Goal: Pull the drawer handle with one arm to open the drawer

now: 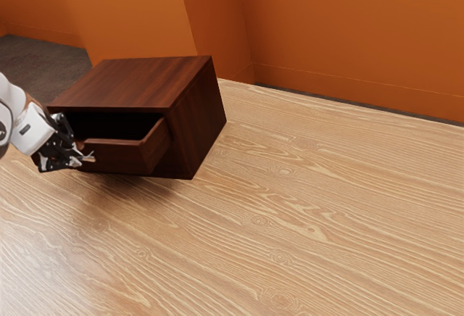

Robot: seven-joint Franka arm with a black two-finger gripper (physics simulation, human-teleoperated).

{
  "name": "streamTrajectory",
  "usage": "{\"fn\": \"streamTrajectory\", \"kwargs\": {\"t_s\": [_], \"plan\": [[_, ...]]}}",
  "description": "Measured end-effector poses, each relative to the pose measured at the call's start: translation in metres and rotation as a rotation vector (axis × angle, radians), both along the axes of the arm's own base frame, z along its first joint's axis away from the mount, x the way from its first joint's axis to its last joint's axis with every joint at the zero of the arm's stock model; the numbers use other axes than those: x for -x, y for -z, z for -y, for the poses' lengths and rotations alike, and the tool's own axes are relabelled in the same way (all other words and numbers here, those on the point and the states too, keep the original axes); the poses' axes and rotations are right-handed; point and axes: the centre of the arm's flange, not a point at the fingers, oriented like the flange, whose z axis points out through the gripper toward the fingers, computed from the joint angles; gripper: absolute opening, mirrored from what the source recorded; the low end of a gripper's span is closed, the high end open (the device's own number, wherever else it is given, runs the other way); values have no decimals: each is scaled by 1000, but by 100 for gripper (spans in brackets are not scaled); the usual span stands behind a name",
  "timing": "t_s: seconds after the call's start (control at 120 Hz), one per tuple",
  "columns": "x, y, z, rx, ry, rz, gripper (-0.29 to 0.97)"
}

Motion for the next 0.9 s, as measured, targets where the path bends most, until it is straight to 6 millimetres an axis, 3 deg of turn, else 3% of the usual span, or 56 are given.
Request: {"fn": "streamTrajectory", "kwargs": {"t_s": [0.175, 0.683, 0.817, 0.9], "plan": [[7, 4, -4, 9, -11, -8, 1], [35, -4, 15, 6, -9, 5, -1], [44, -21, 30, -8, 7, 20, 0], [57, -56, 57, -74, 39, 39, 0]]}}
